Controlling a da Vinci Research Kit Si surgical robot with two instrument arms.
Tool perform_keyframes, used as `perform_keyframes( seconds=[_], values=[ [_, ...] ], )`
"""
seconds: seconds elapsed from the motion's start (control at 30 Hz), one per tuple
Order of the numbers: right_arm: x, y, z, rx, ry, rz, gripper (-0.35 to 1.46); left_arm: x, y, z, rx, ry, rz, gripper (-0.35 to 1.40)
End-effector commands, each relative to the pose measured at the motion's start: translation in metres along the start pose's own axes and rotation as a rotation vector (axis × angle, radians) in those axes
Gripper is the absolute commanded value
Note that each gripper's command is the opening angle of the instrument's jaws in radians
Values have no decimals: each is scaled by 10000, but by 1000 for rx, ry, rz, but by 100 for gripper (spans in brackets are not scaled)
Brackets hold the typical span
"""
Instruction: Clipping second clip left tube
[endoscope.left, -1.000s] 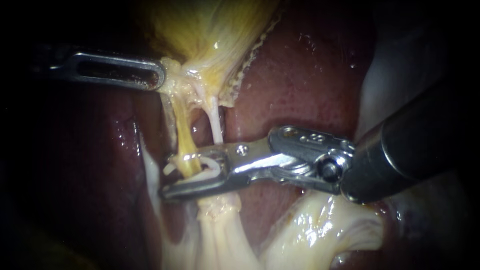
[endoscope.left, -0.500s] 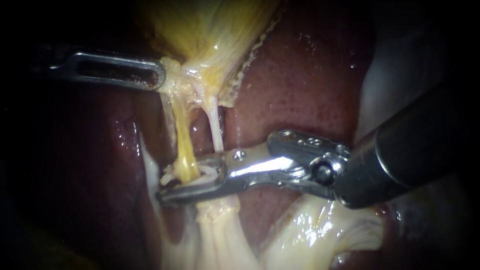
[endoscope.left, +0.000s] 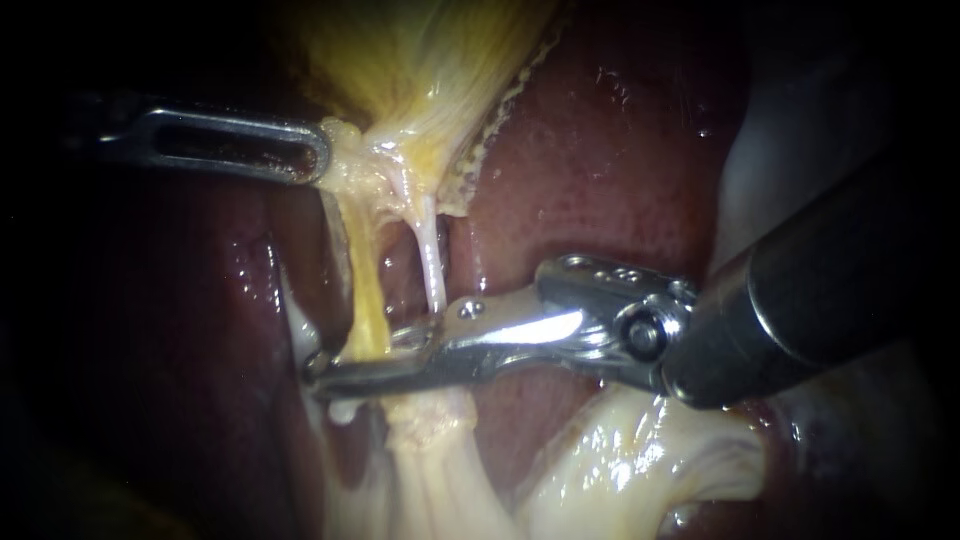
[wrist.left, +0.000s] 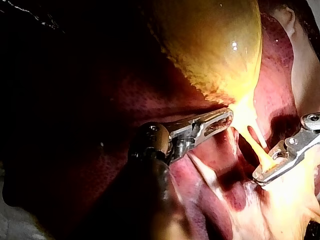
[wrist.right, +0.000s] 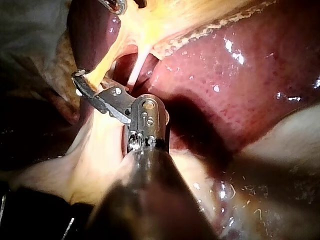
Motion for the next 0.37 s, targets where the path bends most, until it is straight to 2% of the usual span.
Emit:
perform_keyframes(
  seconds=[0.03, 0.37],
  values=[
    [0, 0, 0, -2, -3, -1, -35, 0, 0, 0, 0, 0, 0, -35],
    [-2, 2, 0, -2, -4, -3, -35, 0, 0, 0, 0, 0, 0, -35]
  ],
)
